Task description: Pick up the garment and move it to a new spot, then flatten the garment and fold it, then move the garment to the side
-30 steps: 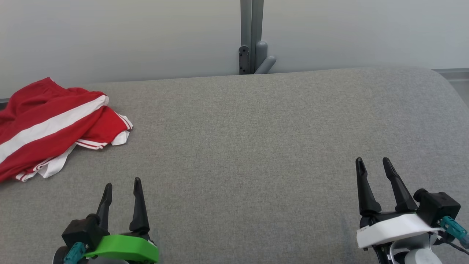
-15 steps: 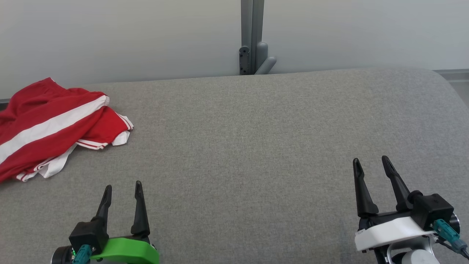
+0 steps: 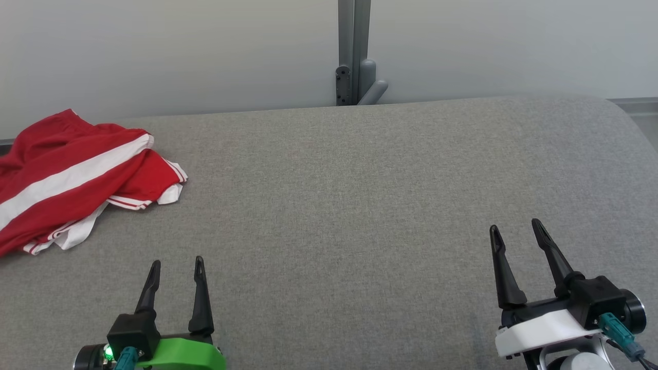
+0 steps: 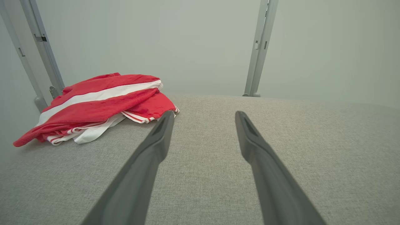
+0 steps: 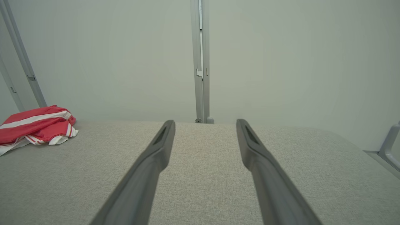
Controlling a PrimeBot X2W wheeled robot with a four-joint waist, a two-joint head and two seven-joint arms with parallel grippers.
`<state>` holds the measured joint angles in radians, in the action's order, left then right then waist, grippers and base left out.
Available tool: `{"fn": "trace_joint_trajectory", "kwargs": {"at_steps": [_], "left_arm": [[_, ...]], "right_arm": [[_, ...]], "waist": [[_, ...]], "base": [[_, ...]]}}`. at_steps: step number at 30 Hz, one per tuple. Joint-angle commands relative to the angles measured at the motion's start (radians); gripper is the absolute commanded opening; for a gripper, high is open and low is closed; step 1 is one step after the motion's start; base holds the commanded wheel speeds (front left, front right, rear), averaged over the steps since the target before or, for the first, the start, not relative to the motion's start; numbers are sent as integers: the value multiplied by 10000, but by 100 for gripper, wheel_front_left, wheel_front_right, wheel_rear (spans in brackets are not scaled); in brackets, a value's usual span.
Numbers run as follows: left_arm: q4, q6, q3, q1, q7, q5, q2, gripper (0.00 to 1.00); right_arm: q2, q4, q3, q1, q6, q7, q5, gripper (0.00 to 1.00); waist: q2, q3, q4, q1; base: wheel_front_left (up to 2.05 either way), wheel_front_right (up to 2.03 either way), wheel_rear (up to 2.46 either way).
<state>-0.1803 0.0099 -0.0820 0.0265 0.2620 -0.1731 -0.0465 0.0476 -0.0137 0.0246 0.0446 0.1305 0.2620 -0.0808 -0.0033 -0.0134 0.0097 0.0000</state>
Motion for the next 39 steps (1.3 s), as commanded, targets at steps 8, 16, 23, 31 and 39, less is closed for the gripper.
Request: {"fn": "trace_joint_trajectory", "kwargs": {"at_steps": [8, 16, 23, 31, 39], "left_arm": [[-83, 69, 13, 47, 41, 44, -68, 100], [-90, 49, 35, 16, 41, 35, -68, 100], [-93, 46, 32, -19, 41, 25, -68, 100], [-80, 75, 5, -242, 39, 166, -68, 100], [-7, 107, 173, -295, 39, 282, -63, 100]], "right_arm": [[48, -9, -3, 67, 2, 41, -1, 100], [48, -12, -25, 26, 2, 41, -40, 100], [48, 43, -86, 22, 2, 41, -69, 100], [43, 85, -257, 69, 2, 41, -96, 100], [43, 139, -327, 85, 2, 39, -140, 100]], "waist": [[33, 25, 1, 0], [33, 37, -6, 0], [33, 63, 10, 0], [33, 71, 558, 0], [33, 131, 2151, 0]], "base": [[0, 0, 0], [0, 0, 0], [0, 0, 0], [0, 0, 0], [0, 0, 0]]}}
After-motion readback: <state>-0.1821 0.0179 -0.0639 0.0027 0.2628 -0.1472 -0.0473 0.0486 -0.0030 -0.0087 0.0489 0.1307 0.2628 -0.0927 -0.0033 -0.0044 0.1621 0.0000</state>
